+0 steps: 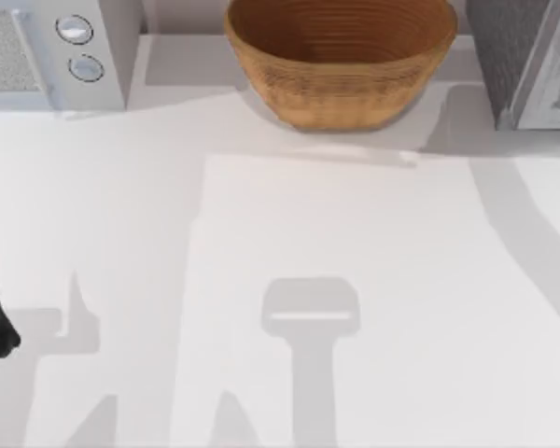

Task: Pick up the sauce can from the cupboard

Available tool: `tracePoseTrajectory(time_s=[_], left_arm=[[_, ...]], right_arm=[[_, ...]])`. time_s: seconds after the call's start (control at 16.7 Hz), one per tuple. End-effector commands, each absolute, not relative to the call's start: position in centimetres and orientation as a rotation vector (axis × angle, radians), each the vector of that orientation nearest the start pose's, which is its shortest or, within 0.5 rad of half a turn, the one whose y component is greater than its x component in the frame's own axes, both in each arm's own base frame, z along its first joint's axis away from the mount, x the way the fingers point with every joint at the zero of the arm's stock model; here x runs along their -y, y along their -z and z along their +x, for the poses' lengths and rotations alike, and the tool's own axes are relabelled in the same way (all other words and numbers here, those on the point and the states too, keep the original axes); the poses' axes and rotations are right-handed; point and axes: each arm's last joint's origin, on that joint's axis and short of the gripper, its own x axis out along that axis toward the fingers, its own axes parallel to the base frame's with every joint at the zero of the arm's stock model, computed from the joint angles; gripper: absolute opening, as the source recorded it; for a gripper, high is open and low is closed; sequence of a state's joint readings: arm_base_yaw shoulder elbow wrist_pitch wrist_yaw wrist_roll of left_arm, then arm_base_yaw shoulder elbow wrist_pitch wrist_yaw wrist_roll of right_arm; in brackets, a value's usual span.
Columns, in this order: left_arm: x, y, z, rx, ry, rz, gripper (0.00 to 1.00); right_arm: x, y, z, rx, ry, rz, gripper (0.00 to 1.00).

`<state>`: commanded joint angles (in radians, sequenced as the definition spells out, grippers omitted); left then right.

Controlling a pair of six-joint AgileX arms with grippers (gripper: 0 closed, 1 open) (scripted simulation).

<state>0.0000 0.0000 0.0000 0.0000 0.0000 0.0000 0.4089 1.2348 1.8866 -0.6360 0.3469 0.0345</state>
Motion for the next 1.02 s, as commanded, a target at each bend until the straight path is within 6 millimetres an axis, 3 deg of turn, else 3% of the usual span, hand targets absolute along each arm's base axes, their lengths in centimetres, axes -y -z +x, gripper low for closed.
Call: tracePoseTrajectory(time_s=[0.24, 0.78, 1.02], left_arm=[[0.1, -16.0, 10.6, 0.000, 0.000, 0.000, 1.00], [0.1, -16.0, 10.6, 0.000, 0.000, 0.000, 1.00], [0.1, -16.0, 10.6, 0.000, 0.000, 0.000, 1.00]], right_arm=[[-5.0, -49.0, 15.9, -0.023, -0.118, 0.016, 0.00], [-1.1, -26.1, 11.3, -0.096, -0.094, 0.010, 0.00], [-0.3, -19.1, 10.6, -0.042, -0.041, 0.006, 0.00]])
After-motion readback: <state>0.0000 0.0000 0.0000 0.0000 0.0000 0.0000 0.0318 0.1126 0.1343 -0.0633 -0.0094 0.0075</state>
